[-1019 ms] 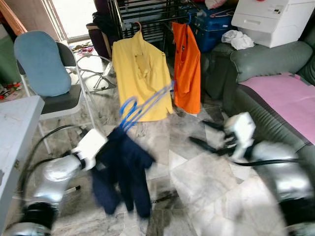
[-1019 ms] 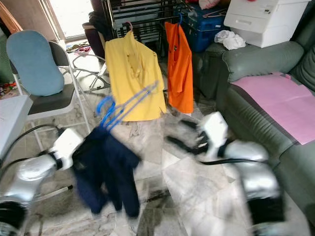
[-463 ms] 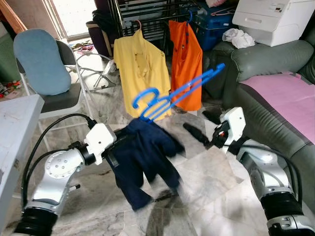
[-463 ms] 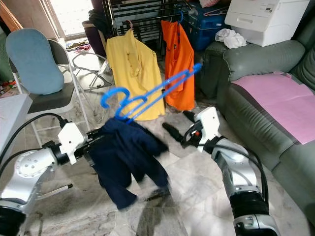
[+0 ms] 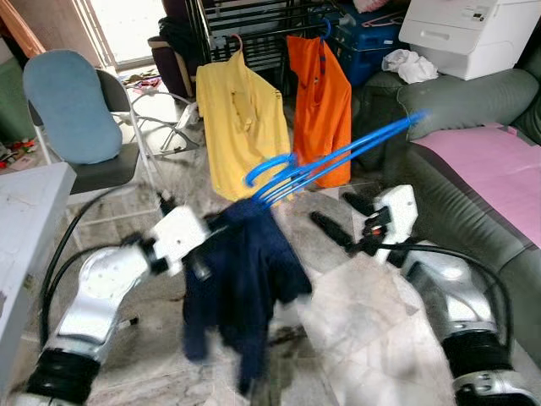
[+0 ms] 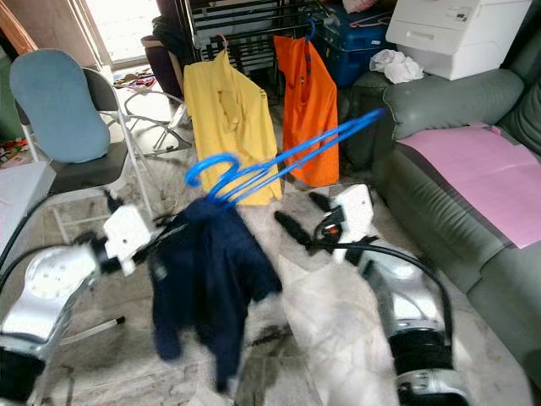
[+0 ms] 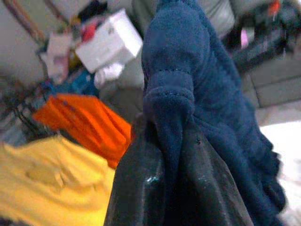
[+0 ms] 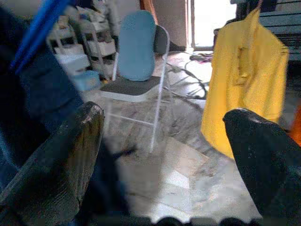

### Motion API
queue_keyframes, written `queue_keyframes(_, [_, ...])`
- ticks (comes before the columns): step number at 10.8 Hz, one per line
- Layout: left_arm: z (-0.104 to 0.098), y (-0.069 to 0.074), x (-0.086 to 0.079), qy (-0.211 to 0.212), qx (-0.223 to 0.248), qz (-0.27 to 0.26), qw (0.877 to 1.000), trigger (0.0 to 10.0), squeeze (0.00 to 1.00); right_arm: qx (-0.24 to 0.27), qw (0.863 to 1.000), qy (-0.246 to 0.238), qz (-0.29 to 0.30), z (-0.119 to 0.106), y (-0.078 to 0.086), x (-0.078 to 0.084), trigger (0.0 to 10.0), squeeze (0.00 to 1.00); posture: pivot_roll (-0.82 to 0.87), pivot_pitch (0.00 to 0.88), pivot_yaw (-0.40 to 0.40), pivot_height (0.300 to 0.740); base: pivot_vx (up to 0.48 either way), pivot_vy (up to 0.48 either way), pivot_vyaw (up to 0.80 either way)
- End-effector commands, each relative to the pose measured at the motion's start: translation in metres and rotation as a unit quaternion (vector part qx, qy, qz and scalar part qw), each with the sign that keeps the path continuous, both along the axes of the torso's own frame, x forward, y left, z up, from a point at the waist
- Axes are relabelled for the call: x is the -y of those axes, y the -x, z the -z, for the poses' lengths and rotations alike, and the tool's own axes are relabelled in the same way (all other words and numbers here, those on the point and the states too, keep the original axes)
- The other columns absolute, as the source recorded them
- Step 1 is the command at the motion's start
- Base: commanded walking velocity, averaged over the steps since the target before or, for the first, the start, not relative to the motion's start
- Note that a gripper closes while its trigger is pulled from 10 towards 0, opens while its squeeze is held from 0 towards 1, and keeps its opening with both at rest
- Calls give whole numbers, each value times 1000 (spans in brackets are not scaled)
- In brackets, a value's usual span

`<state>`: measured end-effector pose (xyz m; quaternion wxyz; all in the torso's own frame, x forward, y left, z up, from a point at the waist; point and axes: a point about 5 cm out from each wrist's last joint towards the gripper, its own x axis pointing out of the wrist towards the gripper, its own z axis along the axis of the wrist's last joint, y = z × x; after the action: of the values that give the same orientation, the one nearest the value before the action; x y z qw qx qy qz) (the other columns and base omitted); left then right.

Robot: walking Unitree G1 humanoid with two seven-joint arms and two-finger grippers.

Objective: Hang hanger

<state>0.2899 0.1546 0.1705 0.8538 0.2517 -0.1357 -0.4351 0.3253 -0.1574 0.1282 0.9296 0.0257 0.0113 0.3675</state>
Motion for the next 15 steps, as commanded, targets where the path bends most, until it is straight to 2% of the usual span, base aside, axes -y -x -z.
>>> queue_keyframes(1, [-18, 0, 4, 13, 31, 12, 999, 0, 0, -2, 1000, -5, -13, -1, 1, -6, 10000, 24, -107, 0, 86, 740, 0, 0, 0])
queue_keyframes(2, [-27, 4, 11, 30, 44, 28, 998, 0, 0, -13, 1000, -13, -19, 3, 0, -11, 10000, 0, -106, 0, 85, 740, 0, 0, 0])
queue_keyframes(5, [-37, 11, 24, 62, 49, 53, 995, 0, 0, -36, 999, -20, -13, 11, -5, -18, 10000, 0, -99, 0, 78, 740, 0, 0, 0])
queue_keyframes(6, [-45, 14, 28, 81, 52, 62, 993, 0, 0, -54, 998, -22, 3, 19, -6, -15, 10000, 0, -98, 0, 76, 740, 0, 0, 0])
queue_keyframes(8, [-52, 16, 29, 92, 51, 68, 992, 0, 0, -67, 997, -25, 13, 25, -4, -10, 10000, 0, -97, 0, 77, 740, 0, 0, 0])
queue_keyframes(9, [-58, 16, 30, 99, 59, 70, 991, 0, 0, -89, 996, -17, 25, 35, -3, -5, 10000, 0, -99, 0, 74, 740, 0, 0, 0])
queue_keyframes(10, [-75, 15, 31, 125, 75, 69, 987, 0, 0, -120, 991, 8, 57, 52, 1, 4, 10000, 0, -95, 0, 71, 740, 0, 0, 0])
queue_keyframes(12, [-88, 12, 24, 149, 83, 54, 984, 0, 0, -153, 984, 11, 88, 66, 7, 15, 10000, 0, -95, 0, 70, 740, 0, 0, 0])
queue_keyframes(13, [-91, 10, 18, 147, 90, 42, 984, 0, 0, -171, 979, 6, 112, 73, 10, 23, 3608, 0, -95, 0, 71, 740, 0, 0, 0])
queue_keyframes(14, [-95, 8, 12, 146, 95, 29, 984, 0, 0, -189, 972, -6, 138, 79, 12, 31, 0, 0, -95, 0, 71, 740, 0, 0, 0])
queue_keyframes(15, [-97, 7, 9, 146, 96, 23, 984, 0, 0, -192, 970, 0, 150, 81, 13, 36, 0, 0, -95, 0, 71, 740, 0, 0, 0])
